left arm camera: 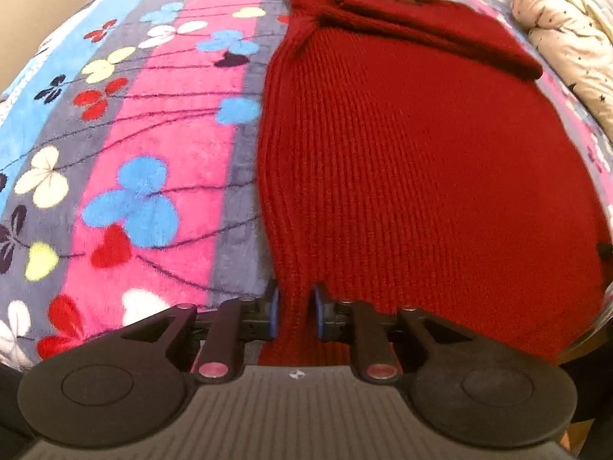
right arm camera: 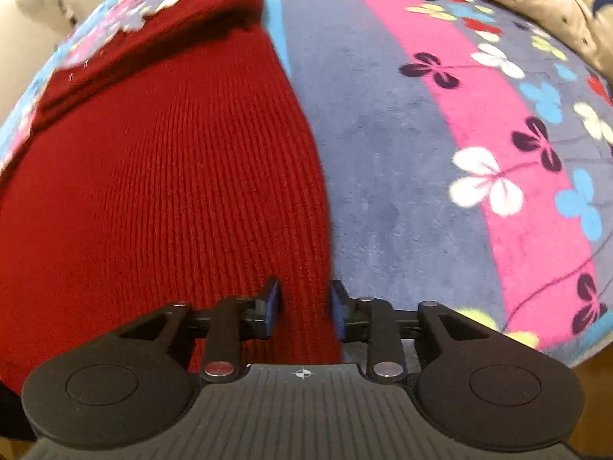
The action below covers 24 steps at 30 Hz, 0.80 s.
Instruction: Fold small clothes
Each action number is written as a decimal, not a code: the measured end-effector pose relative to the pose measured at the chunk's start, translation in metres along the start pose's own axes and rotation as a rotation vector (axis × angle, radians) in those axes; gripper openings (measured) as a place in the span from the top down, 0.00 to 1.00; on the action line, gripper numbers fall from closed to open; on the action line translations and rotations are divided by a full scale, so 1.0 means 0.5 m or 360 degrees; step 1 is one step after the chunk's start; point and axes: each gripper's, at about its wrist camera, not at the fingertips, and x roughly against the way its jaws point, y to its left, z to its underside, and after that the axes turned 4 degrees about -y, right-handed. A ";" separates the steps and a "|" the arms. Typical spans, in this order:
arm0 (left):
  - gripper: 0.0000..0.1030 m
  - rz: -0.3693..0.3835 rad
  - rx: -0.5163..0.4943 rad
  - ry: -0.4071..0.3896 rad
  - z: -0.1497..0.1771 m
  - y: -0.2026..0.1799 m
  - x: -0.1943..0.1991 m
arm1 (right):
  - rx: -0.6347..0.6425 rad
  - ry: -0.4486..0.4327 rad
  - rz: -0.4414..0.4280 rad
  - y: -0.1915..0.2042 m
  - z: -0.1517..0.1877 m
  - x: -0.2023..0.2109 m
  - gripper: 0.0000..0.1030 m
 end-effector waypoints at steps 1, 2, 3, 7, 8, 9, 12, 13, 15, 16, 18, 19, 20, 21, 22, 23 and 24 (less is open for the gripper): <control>0.82 0.0004 -0.0009 -0.0004 -0.001 -0.001 0.000 | -0.0004 -0.0003 -0.0002 0.000 0.001 0.002 0.69; 0.83 0.0005 -0.0013 -0.0010 0.000 -0.002 0.001 | -0.0012 -0.0007 -0.0006 0.000 0.001 0.004 0.71; 0.88 0.0001 -0.0010 -0.0027 0.001 0.001 0.004 | -0.0011 -0.0022 -0.0016 0.001 0.001 0.009 0.79; 0.90 0.0013 -0.0050 -0.0183 -0.003 -0.010 0.046 | 0.0031 -0.0212 -0.0076 0.020 0.004 0.067 0.83; 0.90 0.0016 -0.0084 -0.0241 -0.003 -0.018 0.066 | 0.0037 -0.0276 -0.0099 0.024 0.001 0.090 0.83; 0.91 0.0026 -0.0113 -0.0311 -0.004 -0.027 0.092 | 0.0037 -0.0337 -0.0121 0.026 -0.001 0.114 0.84; 0.91 0.0122 -0.0132 -0.0506 -0.008 -0.037 0.178 | 0.0021 -0.0585 -0.0229 0.036 -0.005 0.204 0.85; 0.92 0.0163 -0.0125 -0.0561 -0.010 -0.035 0.209 | 0.0017 -0.0674 -0.0252 0.040 -0.003 0.236 0.86; 0.92 0.0229 -0.0094 -0.0648 -0.010 -0.024 0.265 | 0.0017 -0.0824 -0.0299 0.050 0.007 0.307 0.87; 0.93 0.0261 -0.0073 -0.0684 -0.010 -0.016 0.295 | 0.0004 -0.0868 -0.0324 0.047 0.008 0.331 0.87; 0.93 0.0361 -0.0005 -0.0750 -0.006 0.006 0.361 | -0.0035 -0.0976 -0.0401 0.038 0.025 0.395 0.87; 0.93 0.0432 0.0032 -0.0784 0.003 0.015 0.400 | -0.0056 -0.1018 -0.0440 0.029 0.031 0.421 0.87; 0.93 0.0504 0.0058 -0.0825 0.011 0.030 0.441 | -0.0076 -0.1067 -0.0487 0.022 0.044 0.456 0.88; 0.93 0.0567 0.0074 -0.0872 0.019 0.046 0.479 | -0.0099 -0.1110 -0.0532 0.012 0.054 0.485 0.88; 0.93 0.0611 0.0083 -0.0915 0.030 0.056 0.512 | -0.0133 -0.1141 -0.0580 0.000 0.063 0.509 0.88; 0.93 0.0643 0.0095 -0.0950 0.035 0.066 0.540 | -0.0176 -0.1150 -0.0616 -0.014 0.066 0.520 0.88; 0.93 0.0668 0.0118 -0.0972 0.038 0.078 0.560 | -0.0221 -0.1148 -0.0647 -0.030 0.068 0.522 0.88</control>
